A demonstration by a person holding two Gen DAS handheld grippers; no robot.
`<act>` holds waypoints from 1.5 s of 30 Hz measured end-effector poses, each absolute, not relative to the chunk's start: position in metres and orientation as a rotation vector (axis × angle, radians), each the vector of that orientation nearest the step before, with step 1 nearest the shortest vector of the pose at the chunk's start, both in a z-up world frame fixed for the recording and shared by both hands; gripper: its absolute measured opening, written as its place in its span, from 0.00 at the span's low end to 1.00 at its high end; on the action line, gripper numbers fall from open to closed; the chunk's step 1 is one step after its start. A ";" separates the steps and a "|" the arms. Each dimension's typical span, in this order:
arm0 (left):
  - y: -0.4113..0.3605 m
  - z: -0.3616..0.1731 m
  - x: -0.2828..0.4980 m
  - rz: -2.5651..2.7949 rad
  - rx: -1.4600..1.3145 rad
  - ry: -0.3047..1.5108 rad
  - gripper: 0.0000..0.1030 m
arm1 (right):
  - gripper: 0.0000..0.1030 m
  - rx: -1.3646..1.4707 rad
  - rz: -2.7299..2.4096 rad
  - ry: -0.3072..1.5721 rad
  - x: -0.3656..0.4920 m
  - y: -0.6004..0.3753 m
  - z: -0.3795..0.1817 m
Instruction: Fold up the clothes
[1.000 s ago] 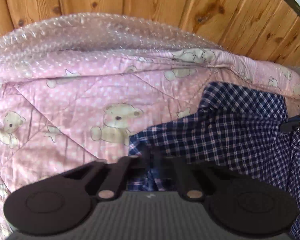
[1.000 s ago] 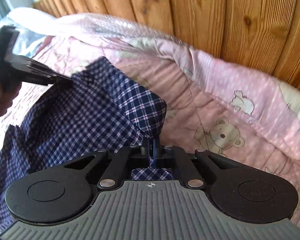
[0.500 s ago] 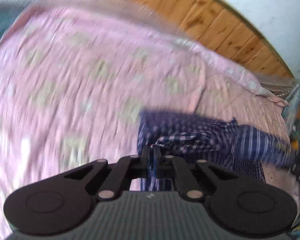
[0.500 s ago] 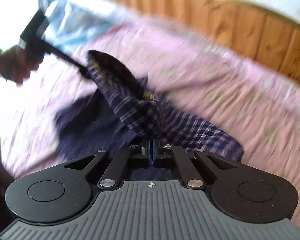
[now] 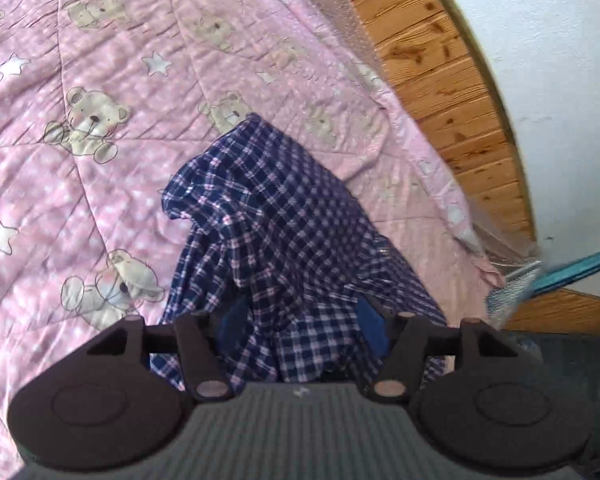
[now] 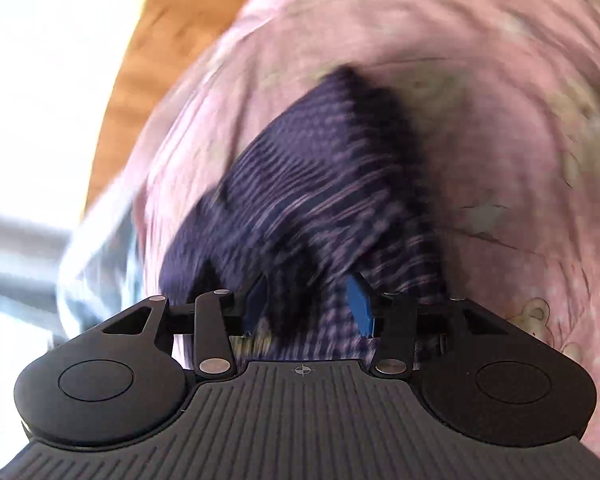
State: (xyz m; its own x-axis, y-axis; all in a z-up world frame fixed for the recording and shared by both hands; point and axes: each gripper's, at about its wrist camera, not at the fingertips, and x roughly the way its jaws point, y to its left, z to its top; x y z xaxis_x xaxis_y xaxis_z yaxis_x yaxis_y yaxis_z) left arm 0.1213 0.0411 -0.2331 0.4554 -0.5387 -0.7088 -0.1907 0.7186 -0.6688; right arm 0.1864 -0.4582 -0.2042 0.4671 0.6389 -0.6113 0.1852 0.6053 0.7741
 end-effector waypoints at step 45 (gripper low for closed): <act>0.032 -0.158 0.159 -0.340 -0.429 0.997 0.30 | 0.35 0.122 0.306 0.834 0.184 -0.400 -0.099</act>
State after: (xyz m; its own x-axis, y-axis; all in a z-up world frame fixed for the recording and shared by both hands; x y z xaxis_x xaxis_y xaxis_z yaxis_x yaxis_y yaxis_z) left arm 0.1586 0.0321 -0.1580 0.5024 -0.4635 -0.7299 0.0797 0.8654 -0.4947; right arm 0.1841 -0.4004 -0.0994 0.6314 0.3138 -0.7091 -0.2190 0.9494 0.2252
